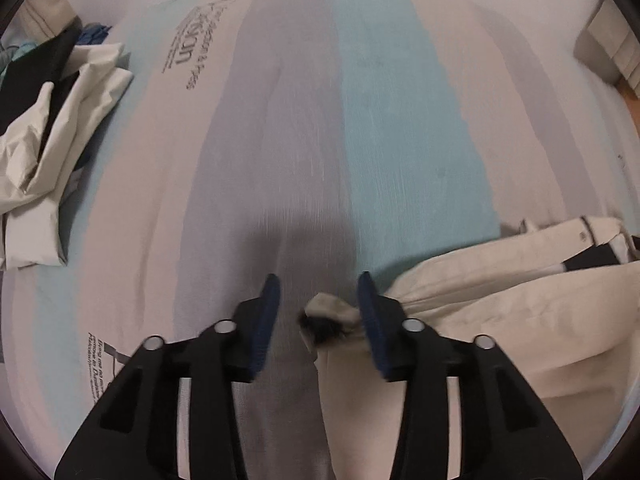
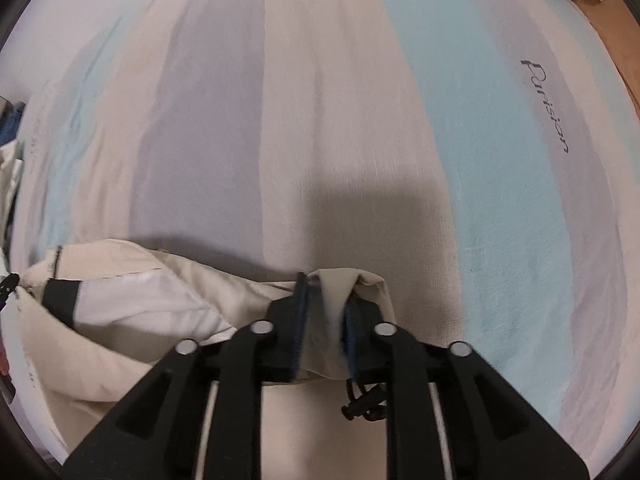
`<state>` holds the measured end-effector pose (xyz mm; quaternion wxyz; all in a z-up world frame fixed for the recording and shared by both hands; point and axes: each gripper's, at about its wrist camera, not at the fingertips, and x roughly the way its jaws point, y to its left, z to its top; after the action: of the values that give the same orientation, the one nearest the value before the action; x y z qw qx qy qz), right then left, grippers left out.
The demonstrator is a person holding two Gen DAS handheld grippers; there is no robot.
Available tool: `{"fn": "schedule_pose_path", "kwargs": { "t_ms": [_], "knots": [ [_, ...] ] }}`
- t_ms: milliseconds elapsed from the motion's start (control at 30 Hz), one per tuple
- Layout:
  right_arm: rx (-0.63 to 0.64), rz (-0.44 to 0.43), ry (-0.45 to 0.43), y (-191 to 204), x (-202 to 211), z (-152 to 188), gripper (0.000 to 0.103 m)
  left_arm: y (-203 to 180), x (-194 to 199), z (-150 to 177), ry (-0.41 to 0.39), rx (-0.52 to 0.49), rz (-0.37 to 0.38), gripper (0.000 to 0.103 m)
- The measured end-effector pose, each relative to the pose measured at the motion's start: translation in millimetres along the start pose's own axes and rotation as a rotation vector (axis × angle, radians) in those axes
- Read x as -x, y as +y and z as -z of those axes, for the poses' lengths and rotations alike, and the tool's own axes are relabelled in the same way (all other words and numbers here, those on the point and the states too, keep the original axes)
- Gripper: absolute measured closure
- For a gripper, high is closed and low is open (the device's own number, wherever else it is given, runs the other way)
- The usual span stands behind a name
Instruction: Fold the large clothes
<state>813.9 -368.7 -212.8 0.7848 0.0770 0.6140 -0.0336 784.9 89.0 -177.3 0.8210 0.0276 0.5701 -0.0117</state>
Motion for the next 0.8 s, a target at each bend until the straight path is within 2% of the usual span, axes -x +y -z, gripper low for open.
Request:
{"fn": "schedule_pose_path", "kwargs": {
  "t_ms": [67, 100, 167, 267, 400, 567, 700, 800],
  "knots": [
    [-0.013, -0.042, -0.018, -1.3, 7.6, 1.6, 0.057, -4.1, 11.6, -2.5, -0.026, -0.008, 0.006, 0.051],
    [-0.019, -0.063, -0.031, 0.0, 12.9, 2.4, 0.053, -7.3, 15.8, -2.3, -0.031, -0.012, 0.011, 0.047],
    [-0.024, -0.099, -0.056, 1.0, 23.6, 5.1, 0.034, -17.5, 30.0, 0.0, -0.053, -0.028, 0.020, 0.039],
    [-0.020, -0.145, -0.098, 5.5, 42.6, 6.8, 0.022, -31.8, 45.6, 1.1, -0.072, -0.046, 0.037, 0.030],
    [0.013, -0.157, -0.165, 16.4, 68.0, 15.4, 0.016, -54.1, 61.7, 9.3, -0.083, -0.080, 0.082, 0.023],
    [0.080, -0.149, -0.258, 28.1, 100.6, 22.2, 0.013, -83.1, 79.6, 22.5, -0.102, -0.137, 0.117, 0.022],
    [0.156, -0.151, -0.246, 52.9, 115.9, 36.3, 0.013, -94.1, 86.7, 31.5, -0.096, -0.140, 0.144, 0.022],
    [0.211, -0.165, -0.199, 80.8, 117.4, 62.8, 0.013, -93.0, 86.0, 41.0, -0.079, -0.133, 0.158, 0.020]
  ]
}}
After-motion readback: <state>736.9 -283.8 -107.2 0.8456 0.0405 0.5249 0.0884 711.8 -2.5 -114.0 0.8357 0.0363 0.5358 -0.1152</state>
